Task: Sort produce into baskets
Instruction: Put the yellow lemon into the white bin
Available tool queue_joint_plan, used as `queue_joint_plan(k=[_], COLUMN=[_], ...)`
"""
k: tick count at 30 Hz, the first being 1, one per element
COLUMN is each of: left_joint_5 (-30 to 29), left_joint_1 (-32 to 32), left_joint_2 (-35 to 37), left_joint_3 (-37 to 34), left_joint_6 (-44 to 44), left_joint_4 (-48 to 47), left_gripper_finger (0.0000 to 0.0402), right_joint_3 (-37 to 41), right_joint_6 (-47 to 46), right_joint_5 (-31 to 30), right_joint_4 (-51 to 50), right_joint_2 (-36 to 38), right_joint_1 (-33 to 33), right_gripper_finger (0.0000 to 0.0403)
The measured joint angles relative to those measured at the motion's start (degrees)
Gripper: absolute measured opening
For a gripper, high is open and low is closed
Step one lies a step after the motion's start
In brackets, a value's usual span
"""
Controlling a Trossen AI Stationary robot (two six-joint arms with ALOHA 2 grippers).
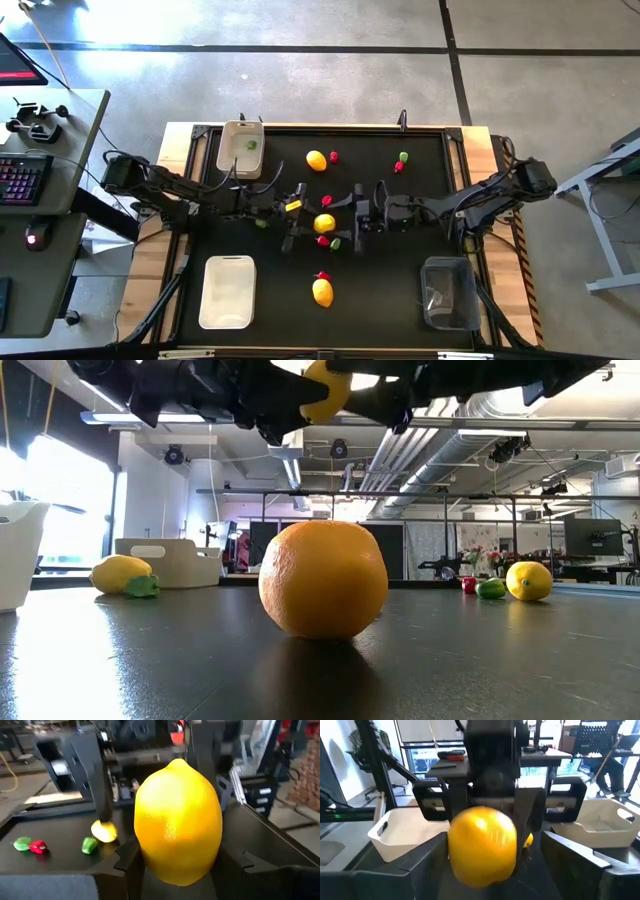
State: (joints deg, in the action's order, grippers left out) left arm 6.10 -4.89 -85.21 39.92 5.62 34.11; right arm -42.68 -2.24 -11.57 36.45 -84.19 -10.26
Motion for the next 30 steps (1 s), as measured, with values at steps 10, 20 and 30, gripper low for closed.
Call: queue_joint_plan(k=[10, 20, 30], left_joint_5=[-0.28, -2.83, -3.42], left_joint_1=[-0.12, -6.12, -23.10], left_joint_2=[5.49, 19.38, 26.32], left_joint_3=[-0.02, 7.11, 8.44], left_joint_6=[2.82, -5.21, -26.81], left_joint_4=[-14.15, -53.58, -80.74], left_gripper_finger=[0.0158, 0.0158, 0.0156], right_joint_3=[-0.04, -0.04, -0.04], right_joint_6=[4.13, 3.76, 3.76], right_joint_5=[-5.10, -10.83, -12.49], right_joint_4=[-8.70, -20.64, -22.32], right_joint_2=[10.41, 13.58, 13.58], right_joint_1=[-1.04, -0.17, -0.22], right_gripper_finger=[0.0305, 0.0304, 0.0304])
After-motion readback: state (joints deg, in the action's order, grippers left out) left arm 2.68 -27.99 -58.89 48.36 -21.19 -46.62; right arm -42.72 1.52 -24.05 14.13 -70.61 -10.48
